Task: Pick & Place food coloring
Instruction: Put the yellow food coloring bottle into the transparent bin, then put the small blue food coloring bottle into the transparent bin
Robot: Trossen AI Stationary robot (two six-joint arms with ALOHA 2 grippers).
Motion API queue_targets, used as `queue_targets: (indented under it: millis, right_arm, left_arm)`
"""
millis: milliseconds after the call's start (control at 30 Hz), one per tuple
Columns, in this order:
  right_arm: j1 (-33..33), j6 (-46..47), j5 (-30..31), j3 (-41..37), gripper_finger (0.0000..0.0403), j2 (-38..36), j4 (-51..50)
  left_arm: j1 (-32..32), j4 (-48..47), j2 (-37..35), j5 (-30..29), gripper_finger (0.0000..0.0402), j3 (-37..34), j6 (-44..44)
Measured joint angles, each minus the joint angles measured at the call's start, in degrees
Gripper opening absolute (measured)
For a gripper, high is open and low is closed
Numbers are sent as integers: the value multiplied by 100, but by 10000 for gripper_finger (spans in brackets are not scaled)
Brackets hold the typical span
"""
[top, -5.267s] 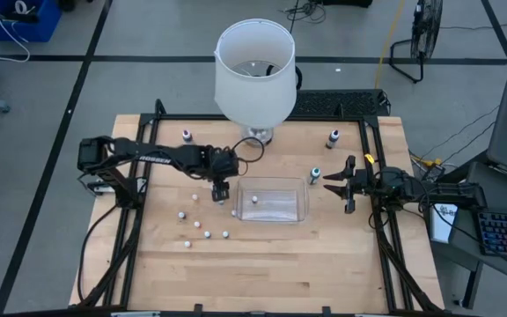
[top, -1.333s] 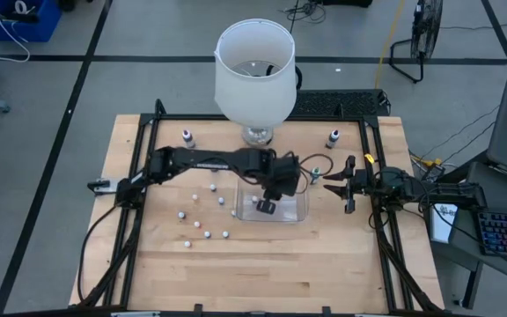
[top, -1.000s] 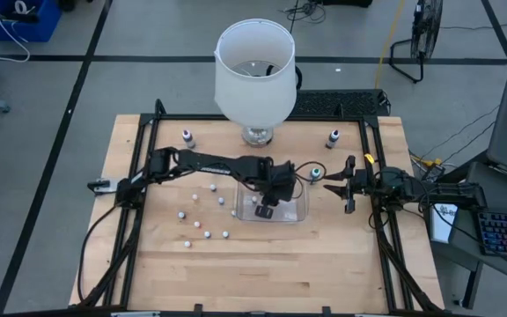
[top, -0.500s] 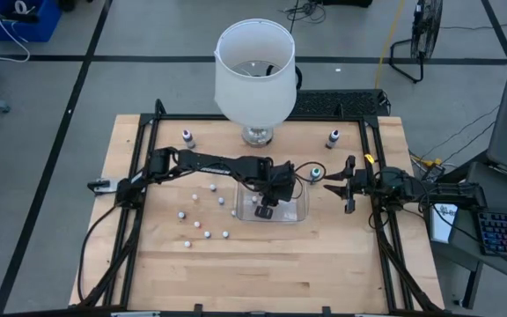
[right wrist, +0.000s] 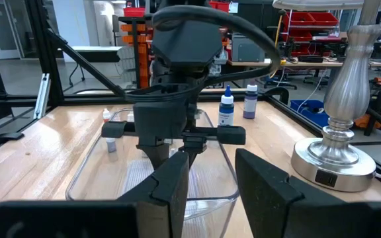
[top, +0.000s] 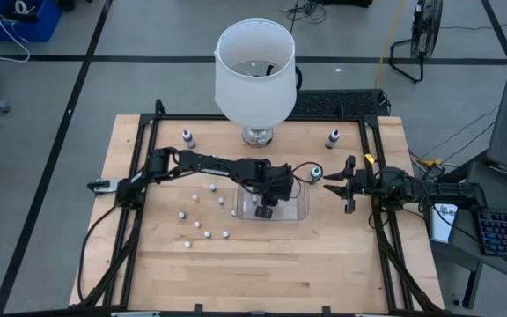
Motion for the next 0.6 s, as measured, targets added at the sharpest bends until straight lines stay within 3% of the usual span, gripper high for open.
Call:
queue_targets:
  millis: [267, 600]
  right_arm:
    - [0, 0, 0, 0, 114, 0, -2]
    - [0, 0, -1, 1, 114, 0, -3]
  left_arm:
    - [-1, -14, 0, -9, 138, -2, -6]
    - [-27, -161, -369, -103, 135, -9, -43]
